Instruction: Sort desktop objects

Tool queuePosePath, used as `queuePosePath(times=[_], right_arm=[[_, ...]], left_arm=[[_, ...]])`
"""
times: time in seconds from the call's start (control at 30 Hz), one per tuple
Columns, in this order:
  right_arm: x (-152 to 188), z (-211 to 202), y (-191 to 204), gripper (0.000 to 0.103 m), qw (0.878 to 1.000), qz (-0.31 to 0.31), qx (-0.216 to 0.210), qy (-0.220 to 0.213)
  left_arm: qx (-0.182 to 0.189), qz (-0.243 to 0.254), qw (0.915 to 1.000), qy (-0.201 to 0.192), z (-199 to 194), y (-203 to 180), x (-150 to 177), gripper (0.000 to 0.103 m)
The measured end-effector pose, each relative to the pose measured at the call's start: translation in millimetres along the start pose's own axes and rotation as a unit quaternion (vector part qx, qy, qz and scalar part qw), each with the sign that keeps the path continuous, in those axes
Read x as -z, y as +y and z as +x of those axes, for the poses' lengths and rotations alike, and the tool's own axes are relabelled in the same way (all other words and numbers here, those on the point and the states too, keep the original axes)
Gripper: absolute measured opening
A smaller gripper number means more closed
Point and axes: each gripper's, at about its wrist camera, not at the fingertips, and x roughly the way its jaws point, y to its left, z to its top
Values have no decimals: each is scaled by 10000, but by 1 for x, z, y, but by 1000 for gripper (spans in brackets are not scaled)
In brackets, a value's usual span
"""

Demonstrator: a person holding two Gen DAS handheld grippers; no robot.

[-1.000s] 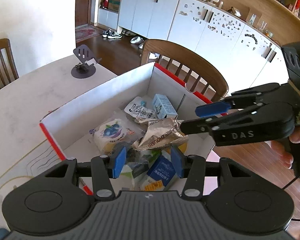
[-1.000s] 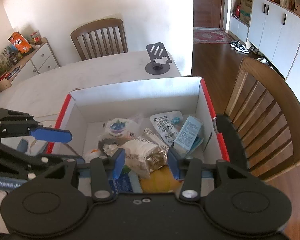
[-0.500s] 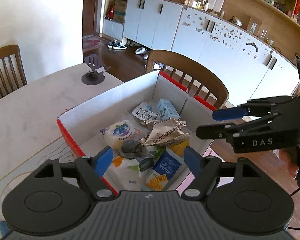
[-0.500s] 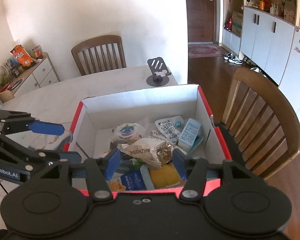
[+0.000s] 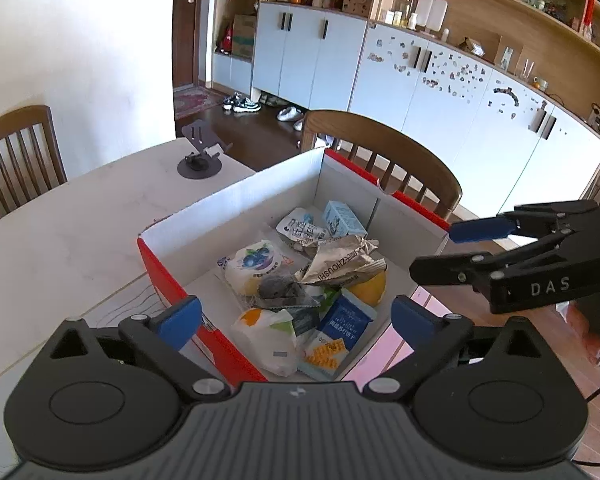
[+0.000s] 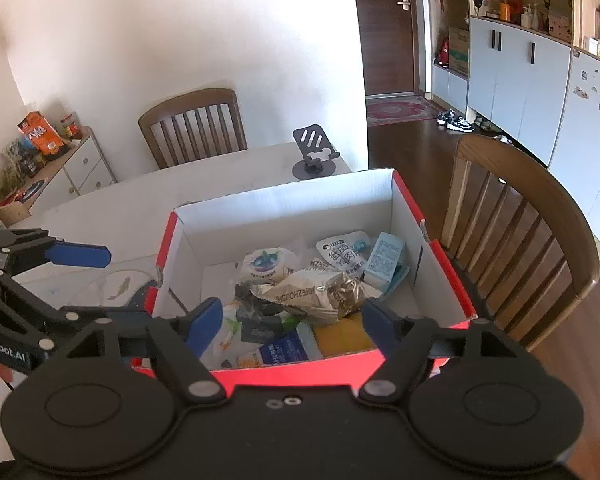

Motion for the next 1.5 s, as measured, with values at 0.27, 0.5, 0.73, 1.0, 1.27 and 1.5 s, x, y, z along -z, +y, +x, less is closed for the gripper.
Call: queuePosePath(times=[0.27, 0.5, 0.73, 1.0, 1.27, 1.5], right_arm=[[13, -13, 15, 85, 9997, 0, 212, -150], [24, -30, 29, 86, 9990, -18, 299, -325], [34, -39, 42, 86, 9987, -55, 383, -337], [42, -47, 55, 86, 9978, -31, 532, -387], [49, -47, 64, 86, 9975, -12, 595, -374], [51, -48, 67, 86, 9971, 51, 670, -363]], left_arm=[[49, -62, 9999, -131, -17, -2, 5, 103], [-92, -143, 9997, -191, -34, -1, 14, 103], [-300, -70, 9993, -194, -49, -1, 26, 103], [-375, -52, 9992, -105, -59, 0, 37, 103], [-220, -20, 9997, -84, -63, 0, 46, 103], [-176, 27, 9998, -105, -64, 2, 46, 103]])
